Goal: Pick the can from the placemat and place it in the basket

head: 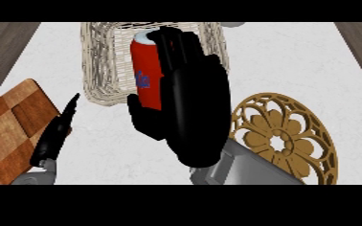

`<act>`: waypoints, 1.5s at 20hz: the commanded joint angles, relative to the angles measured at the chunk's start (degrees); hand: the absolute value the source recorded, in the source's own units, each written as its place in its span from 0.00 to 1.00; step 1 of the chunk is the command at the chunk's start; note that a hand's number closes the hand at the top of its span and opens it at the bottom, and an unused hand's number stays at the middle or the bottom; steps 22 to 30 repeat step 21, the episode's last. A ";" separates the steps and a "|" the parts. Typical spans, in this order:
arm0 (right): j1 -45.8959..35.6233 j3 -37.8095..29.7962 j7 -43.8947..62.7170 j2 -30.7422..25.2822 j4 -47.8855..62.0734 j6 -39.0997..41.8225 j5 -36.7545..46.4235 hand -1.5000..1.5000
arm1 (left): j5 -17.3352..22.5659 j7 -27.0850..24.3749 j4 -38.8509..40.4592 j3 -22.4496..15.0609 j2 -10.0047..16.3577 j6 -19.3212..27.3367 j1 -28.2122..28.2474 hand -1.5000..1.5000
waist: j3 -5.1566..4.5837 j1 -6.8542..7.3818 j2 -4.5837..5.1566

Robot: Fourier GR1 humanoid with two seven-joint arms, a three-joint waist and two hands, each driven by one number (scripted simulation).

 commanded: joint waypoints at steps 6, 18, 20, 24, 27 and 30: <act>-6.47 1.15 0.84 0.03 16.75 -15.14 -6.84 0.00 | -1.38 -1.21 -4.70 -1.21 -0.90 0.68 4.73 0.50 | 0.04 0.59 0.02; -9.96 -7.26 5.96 0.02 16.64 -32.75 -6.51 0.00 | -1.05 2.10 -3.46 -0.58 -0.66 -0.64 1.05 0.50 | 0.07 -0.08 -0.05; -2.75 -9.28 4.17 -0.88 12.46 -33.96 -6.72 0.00 | 0.40 1.06 -3.67 1.22 -0.01 -0.76 1.69 0.50 | 0.11 -0.88 -0.13; -0.92 -10.96 2.49 -2.80 11.38 -34.42 -8.42 0.00 | 0.59 0.36 -4.06 0.75 -0.48 -1.10 4.08 0.50 | 0.12 -0.73 -0.11; -0.92 -10.96 2.49 -2.80 11.38 -34.42 -8.42 0.00 | 0.59 0.36 -4.06 0.75 -0.48 -1.10 4.08 0.50 | 0.12 -0.73 -0.11; -0.92 -10.96 2.49 -2.80 11.38 -34.42 -8.42 0.00 | 0.59 0.36 -4.06 0.75 -0.48 -1.10 4.08 0.50 | 0.12 -0.73 -0.11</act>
